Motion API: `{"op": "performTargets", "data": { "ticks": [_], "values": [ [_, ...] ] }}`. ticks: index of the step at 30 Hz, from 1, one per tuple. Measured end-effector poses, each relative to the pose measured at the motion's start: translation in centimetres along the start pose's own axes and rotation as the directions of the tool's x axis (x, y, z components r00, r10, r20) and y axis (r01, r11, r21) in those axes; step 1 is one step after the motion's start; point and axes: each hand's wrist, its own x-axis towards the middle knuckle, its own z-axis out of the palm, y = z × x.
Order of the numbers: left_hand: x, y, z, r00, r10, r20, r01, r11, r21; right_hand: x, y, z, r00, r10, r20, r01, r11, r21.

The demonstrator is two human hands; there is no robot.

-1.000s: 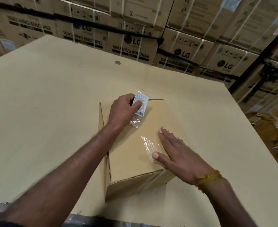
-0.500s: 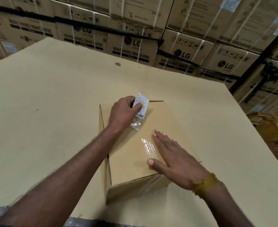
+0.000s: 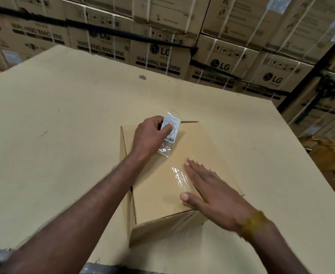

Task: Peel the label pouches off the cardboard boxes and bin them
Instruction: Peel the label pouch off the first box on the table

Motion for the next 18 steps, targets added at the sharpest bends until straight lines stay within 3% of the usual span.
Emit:
{"op": "performTargets", "data": {
  "ticks": [4,9,15,18],
  "values": [
    [0.1,0.2,0.1,1.000,0.006,0.027,-0.007,1.000,0.029,0.6,1.2,-1.3,0.997,0.043,0.058,-0.042,0.999,-0.008],
    [0.1,0.3,0.1,0.999,0.005,0.036,-0.006,0.999,0.034,7.6,0.0,-1.8,0.995,0.083,-0.056,-0.082,0.996,0.021],
    [0.0,-0.1,0.0,1.000,-0.017,0.024,0.018,0.998,-0.057,2.4,-0.5,-0.2,0.999,0.039,-0.016,-0.039,0.999,-0.006],
    [0.0,-0.1,0.1,1.000,-0.004,0.028,0.006,0.999,-0.043,3.2,-0.2,-1.1,0.995,0.094,0.024,-0.094,0.995,-0.028]
  ]
}}
